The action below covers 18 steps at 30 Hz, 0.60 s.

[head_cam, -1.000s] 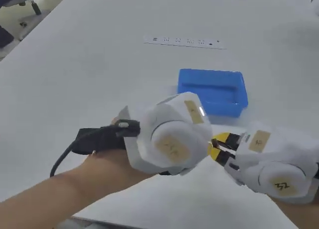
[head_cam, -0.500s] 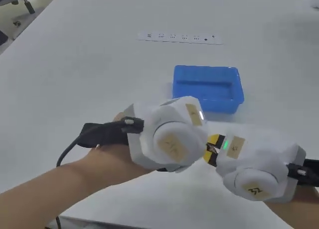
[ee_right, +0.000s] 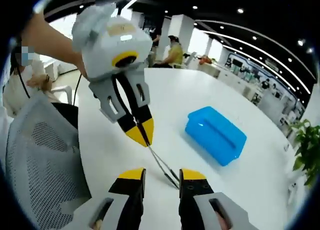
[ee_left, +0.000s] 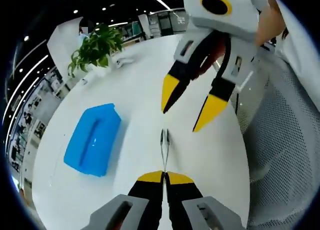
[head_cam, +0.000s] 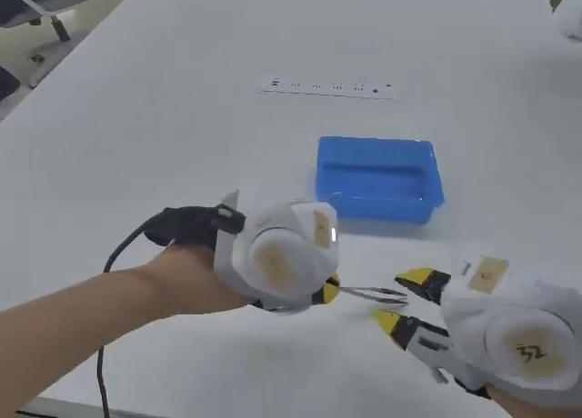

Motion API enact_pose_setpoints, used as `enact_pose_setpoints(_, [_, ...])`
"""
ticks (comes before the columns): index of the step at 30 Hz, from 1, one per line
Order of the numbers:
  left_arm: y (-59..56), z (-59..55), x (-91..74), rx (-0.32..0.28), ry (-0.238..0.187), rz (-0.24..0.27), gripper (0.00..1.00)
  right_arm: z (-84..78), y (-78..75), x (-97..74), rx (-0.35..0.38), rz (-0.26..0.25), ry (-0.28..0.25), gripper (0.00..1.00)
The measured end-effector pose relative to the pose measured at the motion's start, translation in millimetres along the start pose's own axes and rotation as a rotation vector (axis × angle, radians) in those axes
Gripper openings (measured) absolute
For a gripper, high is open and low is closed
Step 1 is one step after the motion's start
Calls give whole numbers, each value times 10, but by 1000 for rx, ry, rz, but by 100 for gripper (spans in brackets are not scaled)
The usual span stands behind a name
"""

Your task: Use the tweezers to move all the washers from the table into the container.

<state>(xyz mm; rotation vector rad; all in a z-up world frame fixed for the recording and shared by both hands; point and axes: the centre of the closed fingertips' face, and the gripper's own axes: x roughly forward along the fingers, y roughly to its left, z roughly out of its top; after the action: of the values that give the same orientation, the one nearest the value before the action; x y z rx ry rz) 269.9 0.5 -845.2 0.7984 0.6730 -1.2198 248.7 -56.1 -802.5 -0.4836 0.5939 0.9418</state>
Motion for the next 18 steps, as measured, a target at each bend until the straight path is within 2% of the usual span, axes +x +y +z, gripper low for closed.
enact_pose_setpoints(2, [41, -71, 95, 28, 21, -11, 0, -91, -6, -112, 42, -12, 23, 25])
enact_pose_setpoints(6, [82, -154, 229, 0, 58, -55, 0, -158, -28, -283, 80, -49, 22, 28])
enact_pose_setpoints(9, [95, -167, 270, 13, 73, -73, 0, -160, -34, -384, 127, -65, 10, 31])
enact_pose_setpoints(11, [104, -188, 300, -3, 87, -79, 0, -158, -25, -413, 174, -62, -7, 35])
enact_pose_setpoints(12, [106, -202, 312, -16, 96, -78, 0, -166, -22, -416, 186, -61, -8, 37])
enact_pose_setpoints(15, [137, -186, 323, -60, 85, -58, 0, -190, -27, -403, 209, -71, -15, 40])
enact_pose_setpoints(16, [171, -204, 307, -67, 88, -27, 1, -191, -32, -401, 213, -78, -20, 41])
enact_pose_setpoints(18, [183, -205, 288, -84, 75, -5, 6, -204, -39, -390, 227, -83, -21, 43])
